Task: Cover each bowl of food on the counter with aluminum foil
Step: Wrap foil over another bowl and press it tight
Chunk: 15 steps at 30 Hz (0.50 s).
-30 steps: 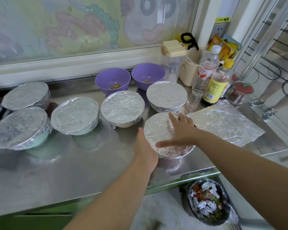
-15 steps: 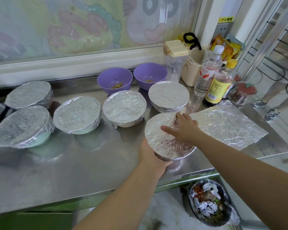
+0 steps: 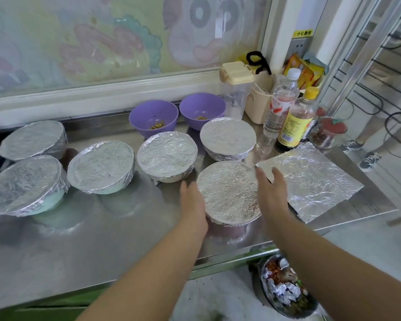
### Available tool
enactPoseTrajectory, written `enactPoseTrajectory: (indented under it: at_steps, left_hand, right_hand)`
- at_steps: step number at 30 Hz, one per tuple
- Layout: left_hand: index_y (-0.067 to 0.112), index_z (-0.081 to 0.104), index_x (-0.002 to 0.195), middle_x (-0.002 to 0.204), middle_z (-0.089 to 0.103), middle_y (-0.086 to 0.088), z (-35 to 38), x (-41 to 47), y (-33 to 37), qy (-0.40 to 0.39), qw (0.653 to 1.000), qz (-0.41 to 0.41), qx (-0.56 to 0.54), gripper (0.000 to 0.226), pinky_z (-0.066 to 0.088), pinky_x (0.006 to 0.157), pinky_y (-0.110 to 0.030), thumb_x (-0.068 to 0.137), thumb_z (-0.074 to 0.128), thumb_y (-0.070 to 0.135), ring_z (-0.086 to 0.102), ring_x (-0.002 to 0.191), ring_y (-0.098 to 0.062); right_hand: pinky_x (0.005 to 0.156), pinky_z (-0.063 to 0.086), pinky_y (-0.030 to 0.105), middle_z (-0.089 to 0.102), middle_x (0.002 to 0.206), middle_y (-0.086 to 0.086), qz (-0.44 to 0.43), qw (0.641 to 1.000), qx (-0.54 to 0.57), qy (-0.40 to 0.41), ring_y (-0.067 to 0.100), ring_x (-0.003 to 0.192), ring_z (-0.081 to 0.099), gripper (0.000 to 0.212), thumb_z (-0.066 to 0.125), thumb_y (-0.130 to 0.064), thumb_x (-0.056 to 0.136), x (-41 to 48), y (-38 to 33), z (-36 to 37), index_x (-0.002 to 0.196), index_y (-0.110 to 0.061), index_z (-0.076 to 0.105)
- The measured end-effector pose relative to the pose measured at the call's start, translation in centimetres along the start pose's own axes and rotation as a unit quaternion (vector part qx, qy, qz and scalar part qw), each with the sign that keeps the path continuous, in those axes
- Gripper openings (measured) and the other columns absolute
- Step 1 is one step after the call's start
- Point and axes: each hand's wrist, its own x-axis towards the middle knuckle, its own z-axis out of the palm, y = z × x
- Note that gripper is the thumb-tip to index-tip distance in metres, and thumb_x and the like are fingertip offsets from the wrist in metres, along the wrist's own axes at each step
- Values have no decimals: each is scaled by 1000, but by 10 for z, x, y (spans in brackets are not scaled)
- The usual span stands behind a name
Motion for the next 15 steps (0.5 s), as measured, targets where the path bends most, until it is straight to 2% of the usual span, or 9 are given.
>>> enactPoseTrajectory:
  at_steps: [2,4,7,9,11,13,15]
  left_hand:
    - [23,65,116,118,67,-1,0,1,16,-14,990,90,109,33,49,89,-33,96,41,35,63,103,-16]
    - [25,67,101,109,68,3,2,2,22,-58,965,145,210,32,45,92,-32,101,36,34,62,103,-13]
    - [24,61,91,90,64,5,-2,3,16,-84,954,142,252,29,46,75,-28,104,36,29,60,88,-16]
    - [18,59,94,89,61,-4,-10,4,8,-72,942,159,285,29,43,69,-25,101,34,30,58,84,-18]
    - [6,61,100,100,65,-14,-22,11,0,-33,930,166,326,42,43,76,-31,92,34,37,61,97,-26]
    - [5,62,90,92,67,-13,-32,15,-6,-9,931,141,336,40,44,78,-35,90,39,38,62,95,-30]
    - [5,62,90,94,65,-17,-36,17,-3,14,926,160,341,38,46,85,-39,87,43,37,61,102,-33]
  right_hand:
    - [114,35,47,42,156,6,93,986,129,53,28,139,42,53,45,-40,104,-25,10,7,150,-15,42]
    - [100,40,38,51,143,6,142,967,200,62,25,121,51,39,38,-31,107,-44,17,15,138,-10,49]
    - [93,38,35,51,135,3,192,945,257,56,27,120,50,44,35,-29,108,-49,12,22,150,-18,40]
    - [90,41,36,58,133,10,183,952,240,51,26,109,54,42,37,-27,106,-40,6,18,144,-13,50]
    - [87,46,36,67,122,15,167,958,232,23,23,97,60,34,43,-28,105,-22,4,9,123,-10,65]
    - [97,53,41,74,109,6,157,959,238,5,21,98,68,27,49,-34,102,-9,8,-1,102,-18,71]
    - [99,52,42,73,112,-1,160,953,255,34,19,105,67,25,50,-38,101,-8,15,-5,102,-21,68]
